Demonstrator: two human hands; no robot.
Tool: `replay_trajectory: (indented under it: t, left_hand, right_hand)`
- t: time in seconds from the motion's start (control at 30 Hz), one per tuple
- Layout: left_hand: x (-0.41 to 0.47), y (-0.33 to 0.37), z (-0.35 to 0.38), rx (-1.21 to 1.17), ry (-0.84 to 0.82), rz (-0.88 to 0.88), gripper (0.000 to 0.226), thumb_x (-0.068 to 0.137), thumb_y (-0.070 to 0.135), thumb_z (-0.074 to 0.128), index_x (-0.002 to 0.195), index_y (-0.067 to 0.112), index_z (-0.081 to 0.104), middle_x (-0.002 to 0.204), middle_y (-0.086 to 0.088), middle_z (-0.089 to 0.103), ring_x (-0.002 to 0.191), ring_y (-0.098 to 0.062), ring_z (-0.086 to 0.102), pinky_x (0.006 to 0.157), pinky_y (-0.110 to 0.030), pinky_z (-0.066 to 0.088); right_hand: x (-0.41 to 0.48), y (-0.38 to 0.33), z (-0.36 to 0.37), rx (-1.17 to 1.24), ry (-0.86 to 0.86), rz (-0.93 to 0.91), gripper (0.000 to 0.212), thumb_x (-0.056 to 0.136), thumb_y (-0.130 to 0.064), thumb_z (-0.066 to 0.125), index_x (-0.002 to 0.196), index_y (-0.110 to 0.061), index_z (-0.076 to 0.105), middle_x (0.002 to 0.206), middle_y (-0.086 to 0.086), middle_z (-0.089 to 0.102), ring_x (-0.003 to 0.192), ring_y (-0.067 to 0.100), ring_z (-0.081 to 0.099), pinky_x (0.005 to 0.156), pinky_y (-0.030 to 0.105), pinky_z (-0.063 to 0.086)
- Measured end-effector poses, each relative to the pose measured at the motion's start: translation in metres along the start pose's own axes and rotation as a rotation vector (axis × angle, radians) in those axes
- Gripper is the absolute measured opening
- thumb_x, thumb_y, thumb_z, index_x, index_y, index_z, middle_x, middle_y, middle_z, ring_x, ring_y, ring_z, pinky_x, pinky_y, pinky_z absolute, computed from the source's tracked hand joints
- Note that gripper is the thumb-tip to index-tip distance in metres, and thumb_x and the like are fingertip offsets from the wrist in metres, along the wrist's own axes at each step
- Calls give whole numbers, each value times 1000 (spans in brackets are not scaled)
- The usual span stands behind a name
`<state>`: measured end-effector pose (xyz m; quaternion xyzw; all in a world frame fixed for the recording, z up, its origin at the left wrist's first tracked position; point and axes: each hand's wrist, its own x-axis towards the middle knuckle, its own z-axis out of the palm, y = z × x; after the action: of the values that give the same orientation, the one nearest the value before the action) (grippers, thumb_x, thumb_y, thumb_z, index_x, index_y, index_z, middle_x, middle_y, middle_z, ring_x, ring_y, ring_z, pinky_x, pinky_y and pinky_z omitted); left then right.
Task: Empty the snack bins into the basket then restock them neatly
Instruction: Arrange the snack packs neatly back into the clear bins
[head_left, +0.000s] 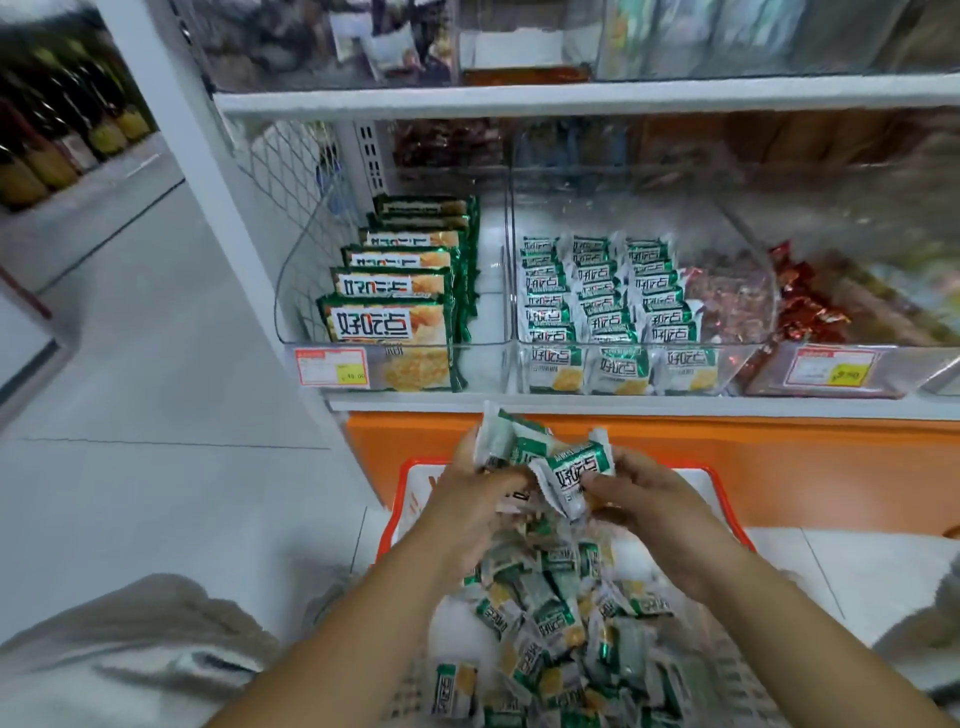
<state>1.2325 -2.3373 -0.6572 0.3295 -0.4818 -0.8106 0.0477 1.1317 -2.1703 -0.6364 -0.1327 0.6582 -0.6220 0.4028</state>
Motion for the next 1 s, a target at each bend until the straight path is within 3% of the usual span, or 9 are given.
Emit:
replay_trajectory:
  t: [0.1,0.2,0.27,0.33,0.4,0.53,0.67,0.87,1.0]
  left_hand:
    - [-14,50,4,126,14,126,111,58,26,90,148,44,28,160,2,25,132,-30,46,105,-54,42]
    - [-25,94,8,291,58,285,114,44,49,92,142,55,33,150,20,30,135,-22,43,111,-52,36]
    - [-25,116,10,344,99,353,102,56,46,91,141,54,34,148,18,39,130,-19,48,109,-46,40]
    - [-22,135,11,356,108,419,90,64,40,89,137,56,37,143,15,48,121,-18,56,102,-42,46]
    - [-18,150,11,368,141,467,83,61,43,89,126,63,41,134,16,56,109,-16,64,95,-41,51]
    - [0,168,2,355,241,510,75,67,36,88,127,50,46,112,20,65,95,-10,68,85,-34,53]
    - [22,182,1,343,265,513,58,71,29,85,117,43,53,95,13,74,80,-10,73,79,-37,56]
    - [40,189,-7,355,263,471,51,70,31,84,109,47,56,97,14,74,88,-23,73,79,-53,58]
    - [45,192,-10,358,252,452,52,69,29,83,110,46,56,95,11,76,88,-29,74,80,-60,56]
  right_hand:
    - [7,-39,-21,-177,79,-33,49,65,-36,83,103,-10,65,87,9,70,85,30,65,77,41,50]
    - [25,-75,-35,-217,115,-88,88,48,-51,90,108,1,53,93,25,57,81,27,57,75,44,49]
    - [39,-98,-38,-256,126,-147,76,56,-46,89,107,-3,54,96,31,56,81,25,57,76,45,46]
    - [54,-120,-38,-273,153,-210,47,69,-30,85,107,-17,59,90,17,61,78,23,64,76,40,48]
    - [73,-136,-35,-338,212,-286,39,74,-26,82,106,-25,60,88,5,61,74,18,66,68,31,49]
    - [130,-157,-32,-484,312,-381,39,78,-28,80,108,-21,57,88,3,60,76,21,63,63,33,45]
    - [192,-174,-26,-630,362,-453,39,82,-22,76,113,-18,52,95,2,58,56,11,56,50,25,43]
    - [259,-195,-13,-681,359,-409,33,89,-15,68,118,-13,52,99,-2,53,54,1,48,34,6,34]
    - [287,-188,-7,-817,377,-427,32,88,-19,69,117,-16,56,124,10,53,59,4,48,33,7,32]
